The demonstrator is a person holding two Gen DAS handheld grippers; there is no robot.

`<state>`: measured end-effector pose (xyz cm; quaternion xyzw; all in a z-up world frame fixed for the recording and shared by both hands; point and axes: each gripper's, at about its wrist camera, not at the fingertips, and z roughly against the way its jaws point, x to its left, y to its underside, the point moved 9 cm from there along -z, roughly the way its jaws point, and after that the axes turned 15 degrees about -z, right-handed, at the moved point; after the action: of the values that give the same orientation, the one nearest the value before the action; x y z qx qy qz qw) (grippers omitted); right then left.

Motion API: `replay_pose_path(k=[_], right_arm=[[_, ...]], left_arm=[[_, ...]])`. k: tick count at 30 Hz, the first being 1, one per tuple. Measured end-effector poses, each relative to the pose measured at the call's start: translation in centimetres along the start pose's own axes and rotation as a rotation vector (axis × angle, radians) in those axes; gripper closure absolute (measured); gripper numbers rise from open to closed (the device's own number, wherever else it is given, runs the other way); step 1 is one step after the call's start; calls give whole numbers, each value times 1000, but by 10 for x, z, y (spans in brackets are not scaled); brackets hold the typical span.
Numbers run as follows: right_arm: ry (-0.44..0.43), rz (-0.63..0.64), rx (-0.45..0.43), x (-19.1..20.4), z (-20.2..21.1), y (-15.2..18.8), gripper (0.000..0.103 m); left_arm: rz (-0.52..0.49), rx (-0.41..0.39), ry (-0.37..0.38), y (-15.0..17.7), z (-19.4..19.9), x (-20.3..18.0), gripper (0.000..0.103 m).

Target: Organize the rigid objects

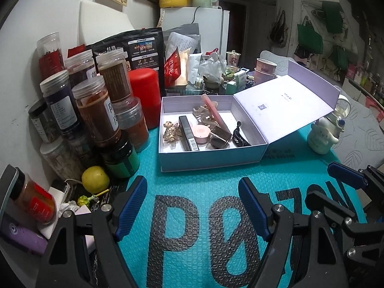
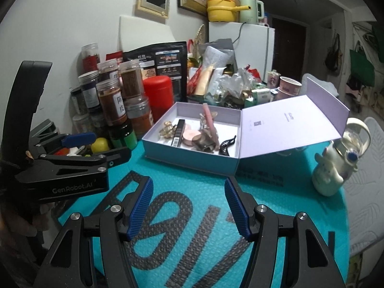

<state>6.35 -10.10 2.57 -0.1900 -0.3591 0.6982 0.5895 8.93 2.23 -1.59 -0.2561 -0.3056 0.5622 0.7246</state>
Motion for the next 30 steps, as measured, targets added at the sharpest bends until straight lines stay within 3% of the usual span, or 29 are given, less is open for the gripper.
replay_pose_path(k=[30], right_arm=[[12, -25, 13, -5, -7, 1, 41]], left_arm=[[-11, 15, -3, 0, -6, -2, 25]])
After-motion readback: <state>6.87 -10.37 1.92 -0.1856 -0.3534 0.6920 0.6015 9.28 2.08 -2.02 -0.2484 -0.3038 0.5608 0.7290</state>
